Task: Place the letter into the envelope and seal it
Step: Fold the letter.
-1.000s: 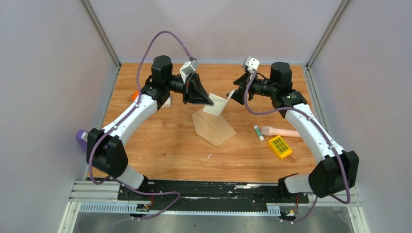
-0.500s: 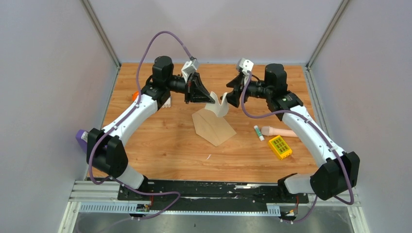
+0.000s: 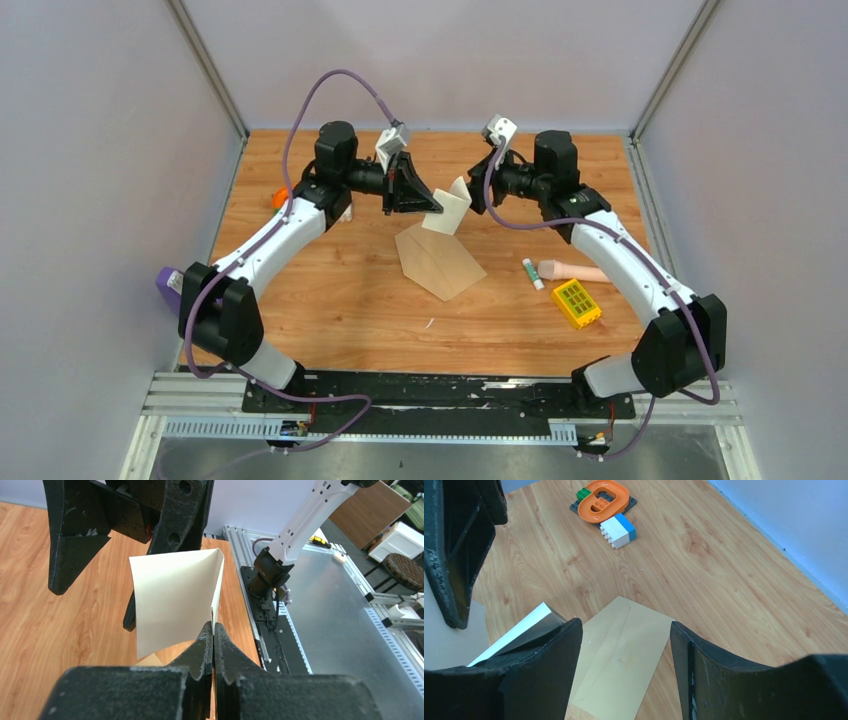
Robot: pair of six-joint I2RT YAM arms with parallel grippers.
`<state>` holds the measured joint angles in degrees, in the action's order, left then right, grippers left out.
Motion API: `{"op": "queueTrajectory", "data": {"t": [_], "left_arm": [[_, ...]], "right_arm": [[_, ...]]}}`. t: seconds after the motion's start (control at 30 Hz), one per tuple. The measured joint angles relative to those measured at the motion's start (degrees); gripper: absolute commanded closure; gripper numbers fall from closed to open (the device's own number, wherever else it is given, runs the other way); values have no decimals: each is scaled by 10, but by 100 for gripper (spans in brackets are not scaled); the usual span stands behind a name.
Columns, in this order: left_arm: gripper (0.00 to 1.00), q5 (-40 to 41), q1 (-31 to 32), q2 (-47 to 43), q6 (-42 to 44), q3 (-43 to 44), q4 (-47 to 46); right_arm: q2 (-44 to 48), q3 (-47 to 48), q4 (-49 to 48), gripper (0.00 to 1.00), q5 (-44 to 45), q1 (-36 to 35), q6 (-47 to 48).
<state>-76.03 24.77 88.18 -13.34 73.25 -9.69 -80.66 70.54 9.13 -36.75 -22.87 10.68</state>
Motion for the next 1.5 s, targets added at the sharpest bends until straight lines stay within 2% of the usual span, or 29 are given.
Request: {"op": "queueTrajectory", "data": {"t": [0.4,0.67,0.77,0.87,0.9,0.97,1.17,1.5], "left_arm": [[96,35,4,1,-23,-13,-31],[83,48,4,1,-27,-13,-32],[81,47,5,1,-27,-13,-32],[97,47,5,1,-26,-13,-29],[99,48,5,1,-26,-13,-28],[100,48,6,1,-24,-13,-26],[100,47,7,1,-18,-13,-17],[100,61,-15,-2,-12,-13,-12]], "right_arm": [[-3,0,-2,33,-51,-16,-28],[-2,0,-3,33,-94,-17,-28],[-2,0,-2,33,-97,-16,-29],[-2,0,-2,32,-98,-16,-27],[-2,0,-2,32,-99,-16,-26],[1,0,0,31,-98,-16,-22],[16,0,14,17,-87,-9,6],[86,-12,65,11,-93,38,76]]}}
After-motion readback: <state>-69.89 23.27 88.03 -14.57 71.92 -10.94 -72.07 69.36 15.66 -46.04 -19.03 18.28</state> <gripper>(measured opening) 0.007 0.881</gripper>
